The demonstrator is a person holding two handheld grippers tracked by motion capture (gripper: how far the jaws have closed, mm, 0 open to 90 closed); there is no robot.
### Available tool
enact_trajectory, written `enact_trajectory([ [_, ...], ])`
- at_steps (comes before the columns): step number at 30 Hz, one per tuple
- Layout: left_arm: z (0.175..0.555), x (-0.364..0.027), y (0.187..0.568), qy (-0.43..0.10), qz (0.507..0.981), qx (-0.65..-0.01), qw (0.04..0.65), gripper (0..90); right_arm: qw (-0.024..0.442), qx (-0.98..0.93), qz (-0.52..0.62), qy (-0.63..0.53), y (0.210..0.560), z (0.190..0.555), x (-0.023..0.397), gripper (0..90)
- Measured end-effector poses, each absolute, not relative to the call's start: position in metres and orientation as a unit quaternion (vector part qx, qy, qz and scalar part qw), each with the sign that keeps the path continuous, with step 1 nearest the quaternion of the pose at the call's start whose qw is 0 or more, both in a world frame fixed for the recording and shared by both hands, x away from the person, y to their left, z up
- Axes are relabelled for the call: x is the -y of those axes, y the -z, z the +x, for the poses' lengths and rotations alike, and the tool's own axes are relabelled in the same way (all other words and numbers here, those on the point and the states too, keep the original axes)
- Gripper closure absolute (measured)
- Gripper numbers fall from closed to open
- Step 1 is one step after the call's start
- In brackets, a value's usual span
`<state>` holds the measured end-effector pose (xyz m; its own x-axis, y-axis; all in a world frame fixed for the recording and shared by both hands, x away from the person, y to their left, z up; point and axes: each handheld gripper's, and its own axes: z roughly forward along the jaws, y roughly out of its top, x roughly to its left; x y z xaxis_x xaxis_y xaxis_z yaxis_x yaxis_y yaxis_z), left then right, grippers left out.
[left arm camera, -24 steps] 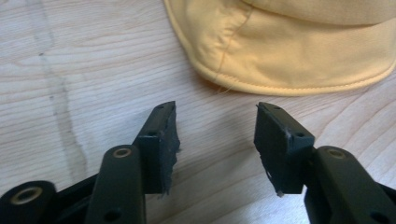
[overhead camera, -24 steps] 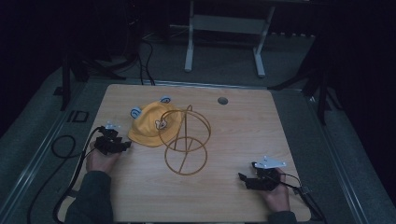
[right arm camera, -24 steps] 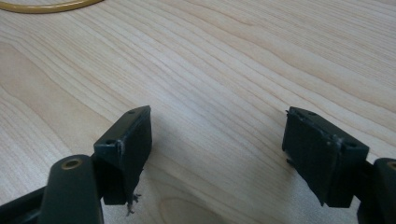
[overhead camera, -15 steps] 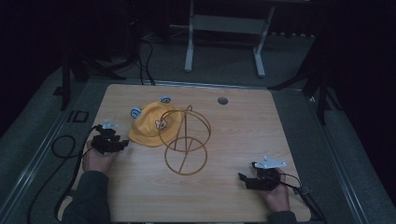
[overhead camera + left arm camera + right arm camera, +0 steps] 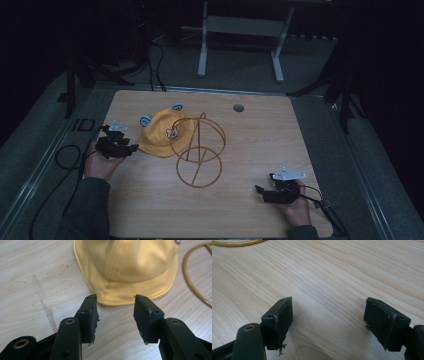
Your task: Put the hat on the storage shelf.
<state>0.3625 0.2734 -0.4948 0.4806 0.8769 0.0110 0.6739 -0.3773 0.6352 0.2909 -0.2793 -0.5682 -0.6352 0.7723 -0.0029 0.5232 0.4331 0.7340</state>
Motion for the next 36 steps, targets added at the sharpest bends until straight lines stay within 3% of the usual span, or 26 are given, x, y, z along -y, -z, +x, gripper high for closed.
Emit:
enact_trajectory([
  [17, 0.38, -0.263, 0.45, -0.178, 0.841, -0.423, 0.286, 55.3, 0.172, -0.829, 0.391, -0.362, 0.568, 0.291, 0.279, 23.1],
  [36, 0.397, -0.261, 0.422, -0.162, 0.85, -0.414, 0.282, 55.4, 0.172, -0.829, 0.391, -0.362, 0.568, 0.291, 0.279, 23.1],
])
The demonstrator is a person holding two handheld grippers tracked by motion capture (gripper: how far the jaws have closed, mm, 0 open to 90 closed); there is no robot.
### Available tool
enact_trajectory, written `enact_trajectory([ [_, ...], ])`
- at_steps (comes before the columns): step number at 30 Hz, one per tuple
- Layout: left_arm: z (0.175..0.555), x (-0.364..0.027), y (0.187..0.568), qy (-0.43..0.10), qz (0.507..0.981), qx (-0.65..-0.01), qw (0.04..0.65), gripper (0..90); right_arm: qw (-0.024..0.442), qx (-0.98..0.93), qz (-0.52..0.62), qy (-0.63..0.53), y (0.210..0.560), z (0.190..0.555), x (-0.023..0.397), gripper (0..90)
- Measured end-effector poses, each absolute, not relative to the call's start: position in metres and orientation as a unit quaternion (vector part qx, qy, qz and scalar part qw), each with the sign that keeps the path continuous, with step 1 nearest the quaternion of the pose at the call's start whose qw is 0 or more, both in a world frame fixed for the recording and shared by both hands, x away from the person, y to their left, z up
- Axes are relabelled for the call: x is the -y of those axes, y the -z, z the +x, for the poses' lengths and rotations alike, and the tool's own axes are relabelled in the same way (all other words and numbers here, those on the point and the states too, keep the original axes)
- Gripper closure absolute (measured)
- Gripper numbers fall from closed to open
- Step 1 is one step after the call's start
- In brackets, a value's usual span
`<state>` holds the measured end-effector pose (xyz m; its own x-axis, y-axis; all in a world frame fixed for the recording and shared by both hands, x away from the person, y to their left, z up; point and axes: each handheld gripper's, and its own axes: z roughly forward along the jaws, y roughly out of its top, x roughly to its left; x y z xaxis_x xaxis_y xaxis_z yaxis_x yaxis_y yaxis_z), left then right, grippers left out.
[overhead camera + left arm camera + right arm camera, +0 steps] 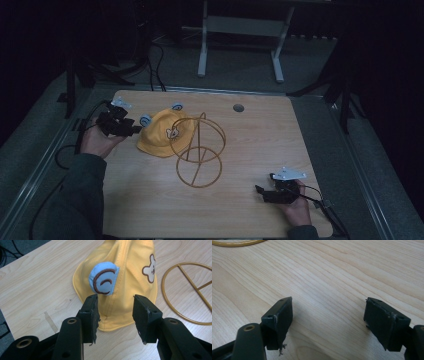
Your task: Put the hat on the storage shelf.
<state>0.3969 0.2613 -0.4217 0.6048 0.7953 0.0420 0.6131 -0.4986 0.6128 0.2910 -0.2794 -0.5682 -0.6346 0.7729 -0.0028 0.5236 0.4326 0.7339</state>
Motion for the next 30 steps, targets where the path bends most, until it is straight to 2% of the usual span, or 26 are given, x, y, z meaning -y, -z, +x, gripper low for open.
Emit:
enact_trajectory([
  [30, 0.43, -0.235, 0.401, -0.157, 0.869, -0.396, 0.251, 51.0, 0.173, -0.828, 0.392, -0.361, 0.568, 0.291, 0.28, 23.1],
])
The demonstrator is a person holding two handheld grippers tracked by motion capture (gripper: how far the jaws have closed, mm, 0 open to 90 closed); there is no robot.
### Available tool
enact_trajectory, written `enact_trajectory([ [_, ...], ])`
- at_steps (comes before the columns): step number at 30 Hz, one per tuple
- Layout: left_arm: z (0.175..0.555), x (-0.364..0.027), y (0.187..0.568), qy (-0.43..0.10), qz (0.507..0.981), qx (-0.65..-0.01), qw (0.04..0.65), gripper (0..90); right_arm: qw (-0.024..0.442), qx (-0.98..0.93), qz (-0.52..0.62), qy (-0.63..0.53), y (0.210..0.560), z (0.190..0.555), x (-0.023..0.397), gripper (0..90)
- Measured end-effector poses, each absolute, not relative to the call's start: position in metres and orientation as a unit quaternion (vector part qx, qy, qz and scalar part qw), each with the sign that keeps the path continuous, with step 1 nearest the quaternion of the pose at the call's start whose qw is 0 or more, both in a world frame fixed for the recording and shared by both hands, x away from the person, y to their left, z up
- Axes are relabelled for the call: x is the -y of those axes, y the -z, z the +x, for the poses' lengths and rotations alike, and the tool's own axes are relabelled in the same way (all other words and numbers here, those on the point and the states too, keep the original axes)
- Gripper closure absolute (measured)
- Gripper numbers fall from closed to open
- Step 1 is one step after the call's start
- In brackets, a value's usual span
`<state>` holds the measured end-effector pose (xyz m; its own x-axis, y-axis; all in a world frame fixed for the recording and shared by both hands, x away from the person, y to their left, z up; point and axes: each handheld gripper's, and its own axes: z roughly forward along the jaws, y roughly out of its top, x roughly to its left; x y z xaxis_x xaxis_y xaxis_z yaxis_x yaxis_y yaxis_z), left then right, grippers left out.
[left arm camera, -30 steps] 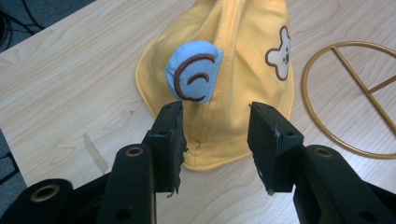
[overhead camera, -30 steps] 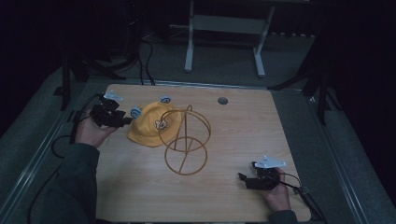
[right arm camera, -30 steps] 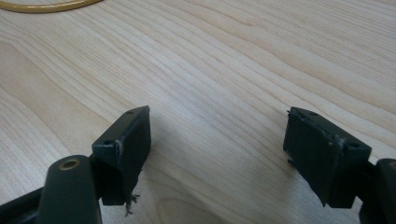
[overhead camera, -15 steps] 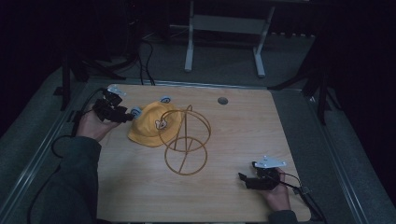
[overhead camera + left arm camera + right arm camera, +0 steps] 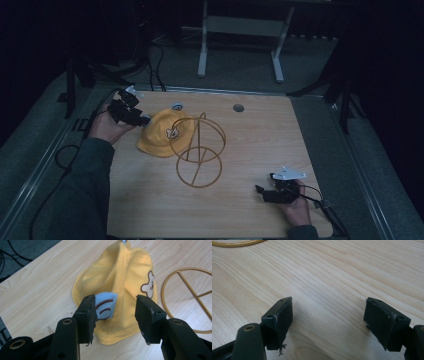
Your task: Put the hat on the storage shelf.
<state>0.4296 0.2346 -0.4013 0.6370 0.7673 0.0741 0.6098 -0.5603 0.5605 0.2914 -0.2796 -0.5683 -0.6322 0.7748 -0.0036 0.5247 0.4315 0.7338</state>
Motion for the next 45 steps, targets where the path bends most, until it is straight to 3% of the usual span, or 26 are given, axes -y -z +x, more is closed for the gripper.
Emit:
enact_trajectory([
  [15, 0.449, -0.231, 0.397, -0.13, 0.876, -0.398, 0.238, 51.2, 0.173, -0.828, 0.393, -0.361, 0.568, 0.291, 0.28, 23.1],
  [45, 0.481, -0.187, 0.403, -0.12, 0.902, -0.37, 0.187, 51.6, 0.173, -0.828, 0.393, -0.361, 0.568, 0.291, 0.28, 23.1],
])
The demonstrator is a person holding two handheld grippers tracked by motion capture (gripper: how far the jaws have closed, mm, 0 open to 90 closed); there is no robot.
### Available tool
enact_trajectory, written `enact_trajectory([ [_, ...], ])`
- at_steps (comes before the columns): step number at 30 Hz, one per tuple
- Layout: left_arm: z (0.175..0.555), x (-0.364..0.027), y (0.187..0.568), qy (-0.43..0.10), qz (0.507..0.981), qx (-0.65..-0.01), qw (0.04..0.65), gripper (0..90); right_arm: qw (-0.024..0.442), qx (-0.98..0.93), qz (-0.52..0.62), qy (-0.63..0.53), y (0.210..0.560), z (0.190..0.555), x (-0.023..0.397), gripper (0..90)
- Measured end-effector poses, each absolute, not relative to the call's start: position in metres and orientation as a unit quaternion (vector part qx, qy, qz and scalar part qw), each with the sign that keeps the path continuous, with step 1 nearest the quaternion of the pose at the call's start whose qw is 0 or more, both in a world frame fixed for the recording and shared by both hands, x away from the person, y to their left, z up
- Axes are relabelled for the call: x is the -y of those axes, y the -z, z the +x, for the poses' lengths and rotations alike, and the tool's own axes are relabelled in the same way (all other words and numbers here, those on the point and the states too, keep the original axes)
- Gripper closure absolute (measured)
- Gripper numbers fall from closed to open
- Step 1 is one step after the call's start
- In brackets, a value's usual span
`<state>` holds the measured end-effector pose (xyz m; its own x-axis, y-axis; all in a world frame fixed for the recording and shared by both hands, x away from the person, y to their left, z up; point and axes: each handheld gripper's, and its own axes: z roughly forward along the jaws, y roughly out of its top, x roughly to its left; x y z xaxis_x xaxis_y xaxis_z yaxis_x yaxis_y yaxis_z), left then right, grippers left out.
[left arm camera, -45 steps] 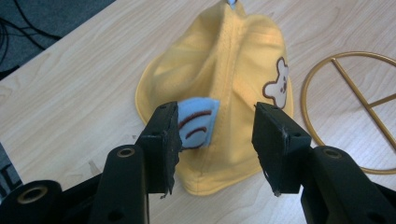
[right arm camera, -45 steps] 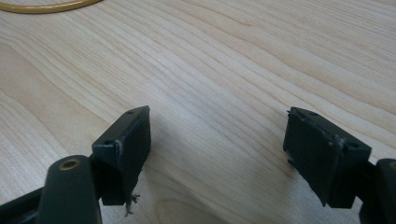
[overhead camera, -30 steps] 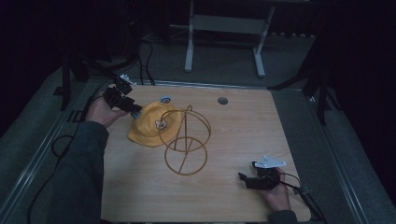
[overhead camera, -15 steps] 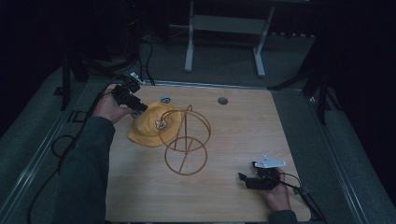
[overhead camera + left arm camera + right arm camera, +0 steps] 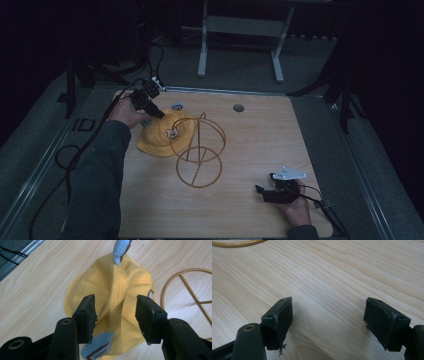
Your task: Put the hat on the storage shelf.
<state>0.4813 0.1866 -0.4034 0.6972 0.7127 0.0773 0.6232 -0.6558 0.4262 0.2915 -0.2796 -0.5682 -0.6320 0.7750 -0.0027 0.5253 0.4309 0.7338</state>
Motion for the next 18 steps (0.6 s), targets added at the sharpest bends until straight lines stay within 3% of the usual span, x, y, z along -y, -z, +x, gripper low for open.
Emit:
enact_trajectory([
  [18, 0.509, -0.157, 0.42, -0.098, 0.933, -0.336, 0.083, 57.3, 0.172, -0.828, 0.393, -0.362, 0.568, 0.291, 0.28, 23.1],
])
